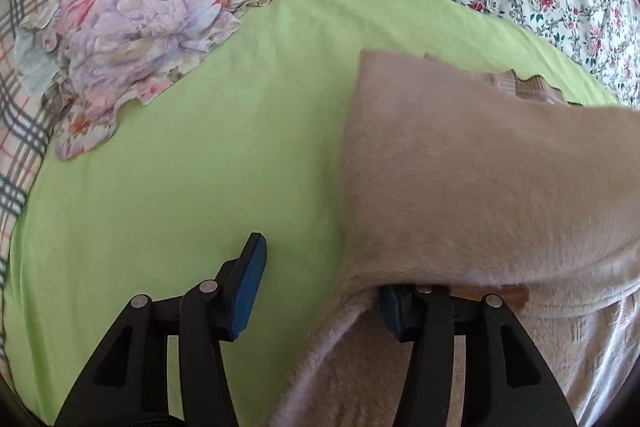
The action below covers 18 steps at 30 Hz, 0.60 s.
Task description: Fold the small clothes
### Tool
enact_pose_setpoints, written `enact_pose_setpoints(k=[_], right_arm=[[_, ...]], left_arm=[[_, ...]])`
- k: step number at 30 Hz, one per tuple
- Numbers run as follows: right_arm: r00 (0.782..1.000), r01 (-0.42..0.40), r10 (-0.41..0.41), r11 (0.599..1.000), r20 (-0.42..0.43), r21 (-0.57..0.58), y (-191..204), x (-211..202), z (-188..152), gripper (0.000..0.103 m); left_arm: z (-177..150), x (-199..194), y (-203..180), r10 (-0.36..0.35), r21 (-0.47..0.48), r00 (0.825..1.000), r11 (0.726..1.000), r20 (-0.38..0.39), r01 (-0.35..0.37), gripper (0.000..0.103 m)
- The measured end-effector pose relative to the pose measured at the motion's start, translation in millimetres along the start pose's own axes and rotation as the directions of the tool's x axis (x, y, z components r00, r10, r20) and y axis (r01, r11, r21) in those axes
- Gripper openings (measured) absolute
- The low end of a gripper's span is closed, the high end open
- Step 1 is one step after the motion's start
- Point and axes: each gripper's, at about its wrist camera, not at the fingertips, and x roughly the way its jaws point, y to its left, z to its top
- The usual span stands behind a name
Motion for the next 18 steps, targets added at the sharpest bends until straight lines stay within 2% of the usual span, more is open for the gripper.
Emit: enact_pose_setpoints(k=[3, 6, 10, 13, 14, 15, 16, 17, 18], right_arm=[[0.992, 0.084, -0.08, 0.996, -0.093, 0.041, -35.6, 14.8, -23.6, 0.007], [0.983, 0.123, -0.112, 0.99, -0.147, 0.068, -52.1, 22.2, -36.7, 0.007], [0.974, 0.162, -0.152, 0.985, -0.171, 0.05, -56.5, 15.3, -49.3, 0.007], [0.95, 0.223, -0.214, 0.975, -0.228, 0.013, -56.5, 12.1, -52.3, 0.01], [0.942, 0.263, -0.253, 0.965, -0.22, 0.015, -54.4, 4.9, -50.2, 0.019], [0.926, 0.337, -0.334, 0.941, -0.173, -0.014, -46.2, -6.2, -46.5, 0.026], [0.925, 0.355, -0.356, 0.934, -0.133, -0.033, -37.0, -12.7, -43.8, 0.042], [0.945, 0.31, -0.313, 0.949, -0.089, -0.049, -23.1, -20.2, -39.2, 0.055], [0.967, 0.237, -0.242, 0.969, -0.075, -0.061, -10.8, -22.0, -35.2, 0.058]], left_arm=[[-4.5, -4.2, -2.6, 0.006, 0.007, 1.0, 1.0, 0.009, -0.006, 0.053], [-3.9, -4.7, 2.7, -0.016, -0.001, 1.0, 1.0, -0.001, 0.016, 0.054], [-12.2, -10.3, 6.2, -0.034, 0.004, 0.999, 0.999, 0.001, 0.034, 0.06], [-16.5, -13.0, 7.1, -0.054, 0.014, 0.999, 0.998, -0.003, 0.054, 0.061], [-16.7, -13.5, 7.8, -0.059, 0.015, 0.998, 0.998, 0.0, 0.059, 0.061], [-18.1, -14.4, 8.5, -0.062, 0.018, 0.998, 0.998, 0.003, 0.062, 0.061], [-19.6, -14.8, 9.7, -0.063, 0.015, 0.998, 0.998, 0.007, 0.063, 0.061], [-21.1, -15.2, 12.4, -0.072, 0.003, 0.997, 0.997, 0.012, 0.072, 0.061], [-22.6, -15.0, 16.5, -0.092, -0.021, 0.996, 0.996, 0.016, 0.092, 0.061]])
